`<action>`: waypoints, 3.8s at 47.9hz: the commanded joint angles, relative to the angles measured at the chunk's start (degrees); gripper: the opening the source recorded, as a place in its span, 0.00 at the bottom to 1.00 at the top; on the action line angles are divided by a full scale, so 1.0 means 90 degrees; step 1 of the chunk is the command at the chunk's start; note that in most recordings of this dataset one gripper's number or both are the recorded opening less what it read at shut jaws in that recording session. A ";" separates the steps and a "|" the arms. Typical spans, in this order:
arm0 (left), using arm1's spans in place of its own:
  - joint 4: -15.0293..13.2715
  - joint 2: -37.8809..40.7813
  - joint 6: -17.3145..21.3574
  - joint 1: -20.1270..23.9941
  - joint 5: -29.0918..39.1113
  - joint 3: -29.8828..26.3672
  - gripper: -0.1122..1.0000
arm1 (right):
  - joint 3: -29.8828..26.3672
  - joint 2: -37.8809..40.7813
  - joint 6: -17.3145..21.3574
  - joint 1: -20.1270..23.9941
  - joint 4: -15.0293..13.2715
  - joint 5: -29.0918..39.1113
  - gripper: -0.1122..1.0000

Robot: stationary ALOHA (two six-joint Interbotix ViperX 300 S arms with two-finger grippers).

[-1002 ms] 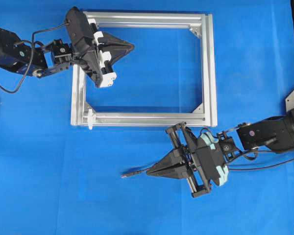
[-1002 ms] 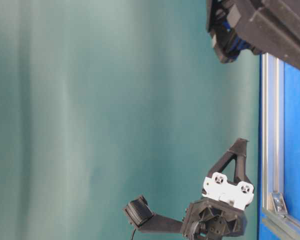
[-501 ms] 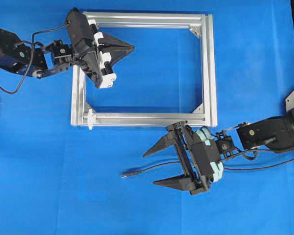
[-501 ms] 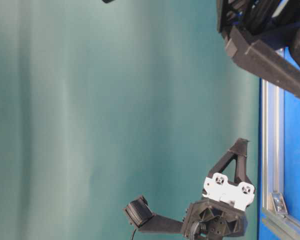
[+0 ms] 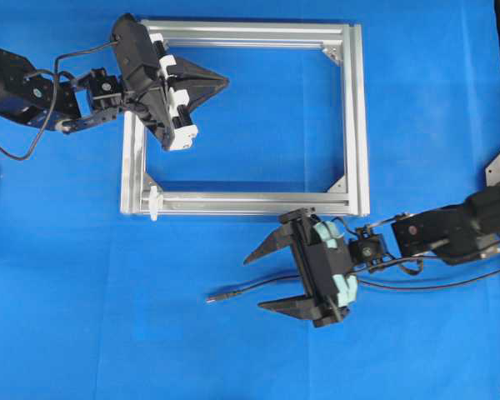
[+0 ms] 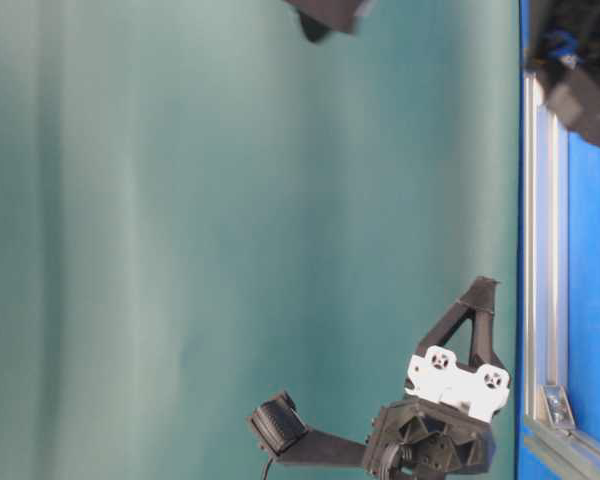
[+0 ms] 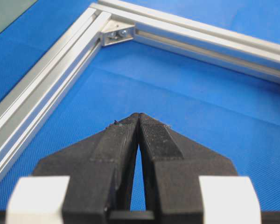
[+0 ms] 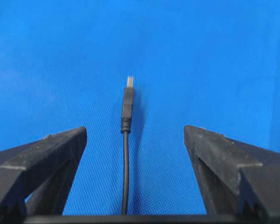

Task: Insert the wire through the string loop located on the left side.
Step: 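Lower the right gripper onto the black USB cable near its plug, then close the right gripper on the cable just behind the USB plug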

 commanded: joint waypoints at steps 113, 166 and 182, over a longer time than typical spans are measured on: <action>0.0020 -0.0244 -0.0010 -0.0010 0.0010 0.0010 0.10 | -0.0293 -0.1191 -0.0010 -0.0010 0.0049 0.1543 0.11; 0.0020 -0.0254 0.0000 -0.0010 0.0000 0.0010 0.10 | -0.0273 -0.1191 -0.0010 -0.0039 0.0049 0.1563 0.11; 0.0020 -0.0254 0.0000 -0.0010 0.0010 0.0000 0.10 | -0.0195 -0.1240 -0.0029 -0.0391 0.0049 0.1563 0.11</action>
